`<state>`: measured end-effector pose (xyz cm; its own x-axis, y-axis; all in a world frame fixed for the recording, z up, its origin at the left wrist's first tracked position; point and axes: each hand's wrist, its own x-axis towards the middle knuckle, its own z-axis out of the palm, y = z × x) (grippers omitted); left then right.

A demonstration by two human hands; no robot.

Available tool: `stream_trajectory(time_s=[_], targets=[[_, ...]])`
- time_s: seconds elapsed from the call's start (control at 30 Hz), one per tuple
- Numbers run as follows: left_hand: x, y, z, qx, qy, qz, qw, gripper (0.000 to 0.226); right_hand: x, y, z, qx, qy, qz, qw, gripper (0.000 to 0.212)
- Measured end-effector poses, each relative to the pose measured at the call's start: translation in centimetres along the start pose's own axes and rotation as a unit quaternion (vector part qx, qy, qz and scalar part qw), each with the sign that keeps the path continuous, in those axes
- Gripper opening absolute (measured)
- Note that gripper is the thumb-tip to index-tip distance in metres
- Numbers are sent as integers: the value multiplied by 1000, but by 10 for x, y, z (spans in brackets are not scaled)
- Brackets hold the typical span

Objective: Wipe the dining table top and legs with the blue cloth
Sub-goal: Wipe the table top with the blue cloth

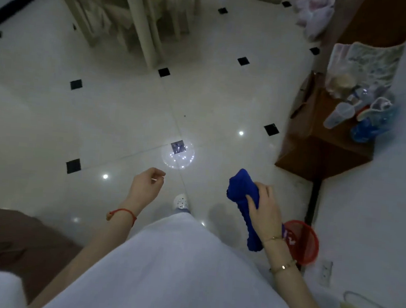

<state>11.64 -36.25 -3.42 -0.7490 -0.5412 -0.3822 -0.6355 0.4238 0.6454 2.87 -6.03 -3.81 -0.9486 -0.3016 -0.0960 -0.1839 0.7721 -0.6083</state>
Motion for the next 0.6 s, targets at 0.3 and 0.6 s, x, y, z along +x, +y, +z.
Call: stream_trajectory(time_s=[0.3,0.6], targets=[[105,-55,-72,-27,35,-104,994,22,147,-48,75,-52,-87,-19,995,27],[213,-82,-111,-45,14,-176,983,22,251,-62,120,-118,-143,65,980,29]])
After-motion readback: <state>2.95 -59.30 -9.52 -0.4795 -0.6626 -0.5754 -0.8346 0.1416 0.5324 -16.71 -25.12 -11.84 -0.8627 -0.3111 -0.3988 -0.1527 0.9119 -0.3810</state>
